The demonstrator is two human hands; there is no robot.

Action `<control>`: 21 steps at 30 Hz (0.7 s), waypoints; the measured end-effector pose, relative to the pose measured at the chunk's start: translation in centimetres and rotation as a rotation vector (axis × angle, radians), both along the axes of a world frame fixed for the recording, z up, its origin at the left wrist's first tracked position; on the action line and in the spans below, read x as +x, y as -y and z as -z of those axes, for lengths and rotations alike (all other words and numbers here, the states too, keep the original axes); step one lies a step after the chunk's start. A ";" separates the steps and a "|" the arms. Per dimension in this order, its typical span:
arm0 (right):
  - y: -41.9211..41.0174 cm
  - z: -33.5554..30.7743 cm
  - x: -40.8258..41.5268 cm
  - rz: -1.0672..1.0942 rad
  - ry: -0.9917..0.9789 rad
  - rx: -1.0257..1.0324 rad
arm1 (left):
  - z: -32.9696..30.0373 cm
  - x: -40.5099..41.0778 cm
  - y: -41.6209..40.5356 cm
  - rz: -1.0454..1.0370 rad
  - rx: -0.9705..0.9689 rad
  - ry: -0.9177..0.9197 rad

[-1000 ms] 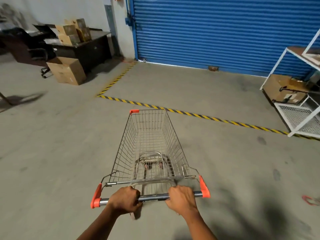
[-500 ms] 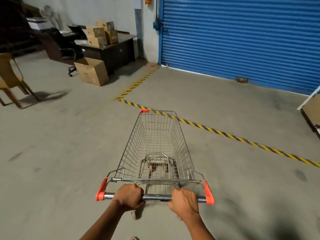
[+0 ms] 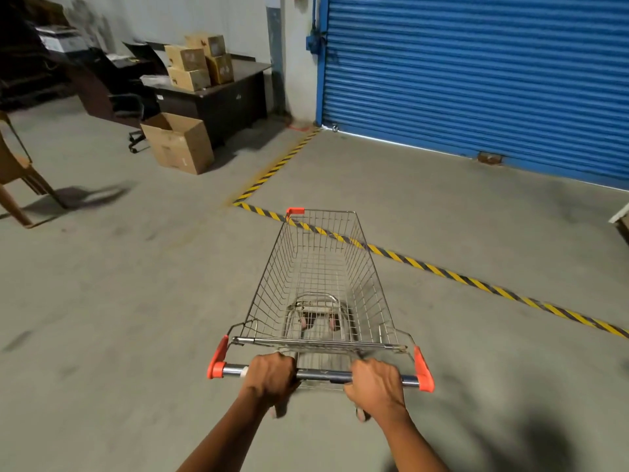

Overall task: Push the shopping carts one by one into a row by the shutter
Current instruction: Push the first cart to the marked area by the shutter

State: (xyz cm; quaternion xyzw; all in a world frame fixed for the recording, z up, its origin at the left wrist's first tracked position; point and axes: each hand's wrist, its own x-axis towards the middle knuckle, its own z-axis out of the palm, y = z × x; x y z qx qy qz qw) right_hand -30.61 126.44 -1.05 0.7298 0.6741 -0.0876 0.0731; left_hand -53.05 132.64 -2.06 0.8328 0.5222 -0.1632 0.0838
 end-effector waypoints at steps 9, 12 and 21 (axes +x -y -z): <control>-14.6 0.3 -3.9 0.028 0.025 -0.010 | -0.9 -3.8 -15.0 0.025 -0.010 0.085; -20.1 0.4 -5.0 0.041 0.017 -0.013 | -0.8 -5.1 -20.7 0.029 -0.013 0.090; -35.9 0.2 -9.3 0.086 -0.019 0.003 | -1.2 -8.5 -37.5 0.060 -0.009 0.075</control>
